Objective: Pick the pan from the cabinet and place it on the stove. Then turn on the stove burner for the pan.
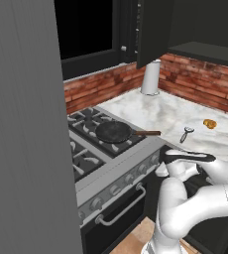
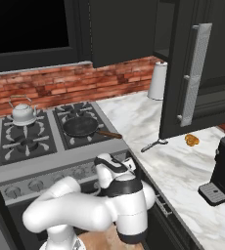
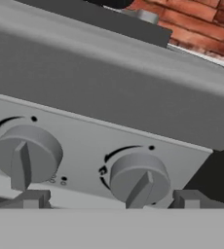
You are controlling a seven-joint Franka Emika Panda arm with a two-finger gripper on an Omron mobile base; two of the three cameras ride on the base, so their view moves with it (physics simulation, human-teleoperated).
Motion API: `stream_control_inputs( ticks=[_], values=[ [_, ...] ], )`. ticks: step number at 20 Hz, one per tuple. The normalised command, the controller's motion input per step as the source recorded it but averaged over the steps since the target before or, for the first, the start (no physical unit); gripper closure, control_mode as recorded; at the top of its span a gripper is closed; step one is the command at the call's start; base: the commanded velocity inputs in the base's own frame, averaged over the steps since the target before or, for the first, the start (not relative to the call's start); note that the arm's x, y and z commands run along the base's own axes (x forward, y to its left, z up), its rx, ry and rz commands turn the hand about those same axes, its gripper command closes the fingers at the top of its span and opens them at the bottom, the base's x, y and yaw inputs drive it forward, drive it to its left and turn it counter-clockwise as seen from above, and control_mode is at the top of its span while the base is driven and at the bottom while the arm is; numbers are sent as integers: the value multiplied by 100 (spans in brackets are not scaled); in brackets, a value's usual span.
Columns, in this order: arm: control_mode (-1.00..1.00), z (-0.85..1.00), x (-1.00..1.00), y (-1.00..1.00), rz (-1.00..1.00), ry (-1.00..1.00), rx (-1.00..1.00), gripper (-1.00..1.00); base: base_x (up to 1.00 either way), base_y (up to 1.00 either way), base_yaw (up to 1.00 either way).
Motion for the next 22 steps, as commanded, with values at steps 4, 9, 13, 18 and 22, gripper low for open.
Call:
stream_control_inputs(
  ticks=[4, 9, 13, 18, 22],
  values=[
    [-100, -20, 16, 0, 0, 0, 0, -100, 0, 0, 0],
    [-100, -20, 14, 0, 0, 0, 0, -100, 0, 0, 0],
    [-100, -5, 6, -1, 0, -2, 1, -100, 0, 0, 0],
    [-100, 0, 5, -2, 0, -4, 1, -100, 0, 0, 0],
    [-100, 0, 1, -2, 0, -4, 0, -100, 0, 0, 0]
  ],
)
